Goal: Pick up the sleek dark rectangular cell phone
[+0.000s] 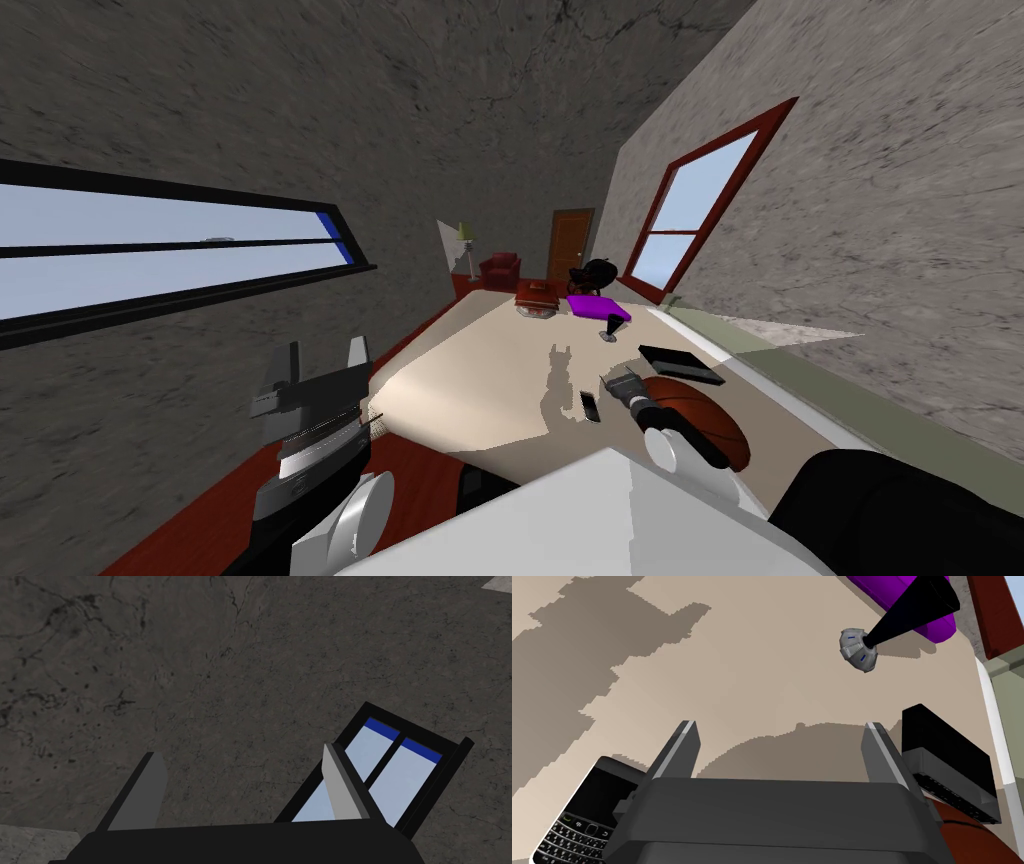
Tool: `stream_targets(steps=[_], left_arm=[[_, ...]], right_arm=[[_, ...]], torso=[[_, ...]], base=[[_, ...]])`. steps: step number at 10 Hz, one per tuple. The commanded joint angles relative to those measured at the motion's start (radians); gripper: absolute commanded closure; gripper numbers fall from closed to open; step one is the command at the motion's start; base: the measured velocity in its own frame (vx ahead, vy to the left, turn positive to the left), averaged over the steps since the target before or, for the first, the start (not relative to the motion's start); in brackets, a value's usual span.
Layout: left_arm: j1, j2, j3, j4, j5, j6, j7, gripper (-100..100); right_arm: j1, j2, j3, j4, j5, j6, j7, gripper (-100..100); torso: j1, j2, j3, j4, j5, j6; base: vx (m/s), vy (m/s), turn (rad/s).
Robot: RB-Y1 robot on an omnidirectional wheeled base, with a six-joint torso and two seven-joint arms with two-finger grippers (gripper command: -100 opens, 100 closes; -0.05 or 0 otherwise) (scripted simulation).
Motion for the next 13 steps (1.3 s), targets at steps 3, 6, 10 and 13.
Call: stream_targets(steps=[3, 6, 10, 13], left_arm=[[0.0, 0.0, 0.0, 0.0, 0.0, 0.0, 0.0, 0], [0.0, 0.0, 0.0, 0.0, 0.0, 0.0, 0.0, 0], [0.0, 0.0, 0.0, 0.0, 0.0, 0.0, 0.0, 0], [0.0, 0.0, 0.0, 0.0, 0.0, 0.0, 0.0, 0]], right_arm=[[0.021, 0.005, -0.045, 0.101, -0.088, 0.094, -0.09, -100], [0.032, 0.007, -0.072, 0.16, -0.139, 0.163, -0.144, -100], [0.048, 0.007, -0.107, 0.237, -0.208, 0.241, -0.215, -100], [0.057, 0.005, -0.127, 0.278, -0.245, 0.285, -0.254, -100]], torso=[[-0.001, -0.001, 0.0, 0.0, 0.0, 0.0], [-0.001, 0.0, 0.0, 0.0, 0.0, 0.0], [0.0, 0.0, 0.0, 0.0, 0.0, 0.0], [0.0, -0.001, 0.0, 0.0, 0.0, 0.0]], base=[[0.136, 0.07, -0.103], [0.116, 0.074, -0.075], [0.109, 0.073, -0.072], [0.105, 0.071, -0.062]])
